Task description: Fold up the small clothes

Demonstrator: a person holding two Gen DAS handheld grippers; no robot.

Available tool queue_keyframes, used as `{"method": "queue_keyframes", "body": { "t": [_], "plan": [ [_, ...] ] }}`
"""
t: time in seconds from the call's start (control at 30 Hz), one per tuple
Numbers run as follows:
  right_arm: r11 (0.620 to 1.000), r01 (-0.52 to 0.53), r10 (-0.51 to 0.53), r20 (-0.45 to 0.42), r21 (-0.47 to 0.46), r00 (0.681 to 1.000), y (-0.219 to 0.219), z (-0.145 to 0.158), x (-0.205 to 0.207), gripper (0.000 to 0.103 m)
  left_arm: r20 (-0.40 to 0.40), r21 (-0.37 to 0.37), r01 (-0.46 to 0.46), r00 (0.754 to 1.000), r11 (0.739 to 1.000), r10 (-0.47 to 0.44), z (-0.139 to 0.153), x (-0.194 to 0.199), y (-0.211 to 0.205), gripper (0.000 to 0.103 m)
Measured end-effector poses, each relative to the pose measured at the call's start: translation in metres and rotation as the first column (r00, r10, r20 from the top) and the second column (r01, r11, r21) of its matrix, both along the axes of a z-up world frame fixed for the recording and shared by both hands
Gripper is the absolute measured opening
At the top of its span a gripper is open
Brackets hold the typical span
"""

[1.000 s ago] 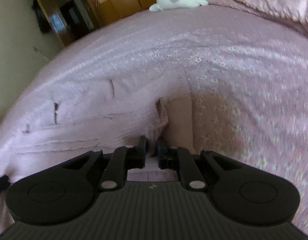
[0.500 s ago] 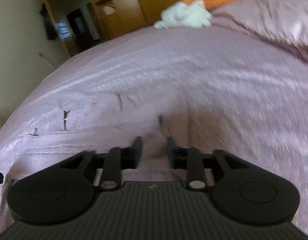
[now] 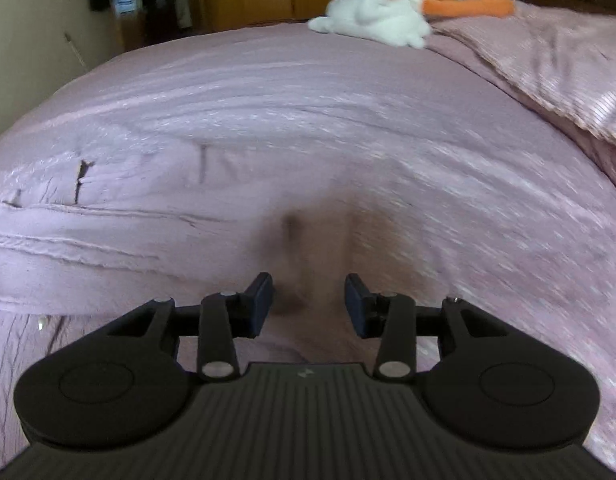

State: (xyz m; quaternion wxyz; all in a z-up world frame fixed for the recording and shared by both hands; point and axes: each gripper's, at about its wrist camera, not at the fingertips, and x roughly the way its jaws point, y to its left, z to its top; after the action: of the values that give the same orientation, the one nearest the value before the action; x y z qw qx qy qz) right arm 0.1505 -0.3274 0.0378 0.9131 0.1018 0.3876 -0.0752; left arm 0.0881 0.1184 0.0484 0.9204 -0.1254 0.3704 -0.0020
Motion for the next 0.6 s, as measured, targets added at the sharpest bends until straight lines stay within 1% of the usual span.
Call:
{"method": "queue_keyframes", "body": {
  "t": [0.07, 0.17, 0.2, 0.23, 0.27, 0.33, 0.43, 0.6],
  "plan": [
    [1.000, 0.003, -0.003, -0.009, 0.000, 1.000, -0.009, 0.005, -0.017, 0.048, -0.004, 0.012, 0.012, 1.000, 1.000, -0.012, 0.002, -0.008, 0.000, 0.020],
    [1.000, -0.024, 0.024, -0.005, 0.001, 1.000, -0.012, 0.017, -0.048, 0.048, -0.009, 0.049, 0.031, 0.999, 0.998, -0.031, 0.005, -0.024, -0.002, 0.022],
    [0.999, -0.044, 0.044, 0.000, 0.011, 0.999, -0.011, 0.020, -0.060, 0.048, -0.010, 0.058, 0.037, 0.999, 0.998, -0.036, 0.006, -0.030, -0.003, 0.025],
    [0.998, -0.066, 0.066, 0.006, 0.022, 0.998, -0.009, 0.024, -0.072, 0.049, -0.010, 0.065, 0.041, 0.999, 0.997, -0.040, 0.006, -0.035, -0.004, 0.030],
    [0.995, -0.096, 0.095, 0.010, 0.033, 0.995, -0.004, 0.027, -0.084, 0.049, -0.009, 0.074, 0.048, 0.999, 0.996, -0.047, 0.007, -0.041, -0.005, 0.032],
    [0.988, -0.147, 0.147, 0.017, 0.036, 0.989, 0.008, 0.031, -0.101, 0.050, -0.007, 0.097, 0.063, 0.998, 0.993, -0.063, 0.009, -0.052, -0.008, 0.032],
    [0.972, -0.235, 0.234, 0.030, 0.023, 0.972, 0.032, 0.035, -0.127, 0.054, -0.010, 0.121, 0.089, 0.996, 0.989, -0.089, 0.011, -0.067, -0.013, 0.032],
    [0.933, -0.361, 0.361, 0.047, -0.001, 0.931, 0.072, 0.033, -0.162, 0.056, -0.012, 0.146, 0.128, 0.992, 0.981, -0.128, 0.009, -0.092, -0.022, 0.034]
  ]
}}
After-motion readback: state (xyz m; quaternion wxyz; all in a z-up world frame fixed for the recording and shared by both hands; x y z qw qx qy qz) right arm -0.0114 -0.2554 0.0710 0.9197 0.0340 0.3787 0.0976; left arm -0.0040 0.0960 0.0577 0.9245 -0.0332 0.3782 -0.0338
